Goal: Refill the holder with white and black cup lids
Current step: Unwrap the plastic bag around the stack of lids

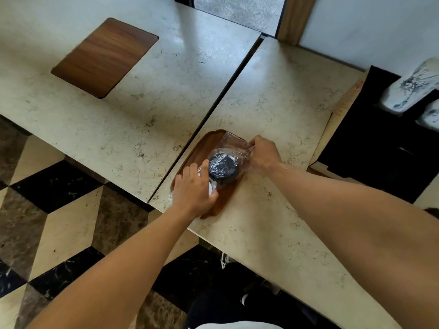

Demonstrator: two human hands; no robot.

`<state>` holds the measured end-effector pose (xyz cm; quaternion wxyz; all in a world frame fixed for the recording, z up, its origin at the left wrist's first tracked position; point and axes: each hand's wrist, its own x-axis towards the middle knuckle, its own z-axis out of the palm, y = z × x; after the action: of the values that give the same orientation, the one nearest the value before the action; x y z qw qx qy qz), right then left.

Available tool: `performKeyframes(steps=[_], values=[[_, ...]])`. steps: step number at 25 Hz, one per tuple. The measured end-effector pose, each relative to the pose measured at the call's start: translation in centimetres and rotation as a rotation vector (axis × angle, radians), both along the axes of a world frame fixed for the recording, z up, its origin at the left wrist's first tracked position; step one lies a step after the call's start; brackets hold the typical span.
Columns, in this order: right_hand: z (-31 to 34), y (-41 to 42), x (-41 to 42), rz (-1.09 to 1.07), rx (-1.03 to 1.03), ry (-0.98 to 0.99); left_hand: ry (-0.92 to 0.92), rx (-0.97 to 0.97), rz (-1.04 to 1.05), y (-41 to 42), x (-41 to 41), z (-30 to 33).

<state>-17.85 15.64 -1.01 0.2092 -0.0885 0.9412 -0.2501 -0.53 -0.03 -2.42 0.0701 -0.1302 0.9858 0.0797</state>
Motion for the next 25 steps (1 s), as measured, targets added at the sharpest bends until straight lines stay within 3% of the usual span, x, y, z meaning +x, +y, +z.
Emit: performKeyframes(steps=[16, 25], values=[[-2.1, 21.7, 8.1, -0.497, -0.175, -0.043, -0.019, -0.009, -0.635, 10.9, -5.1, 0.8], [-5.2, 26.1, 13.9, -0.644, -0.154, -0.113, -0.142, -0.023, -0.818, 14.4, -3.7, -1.5]])
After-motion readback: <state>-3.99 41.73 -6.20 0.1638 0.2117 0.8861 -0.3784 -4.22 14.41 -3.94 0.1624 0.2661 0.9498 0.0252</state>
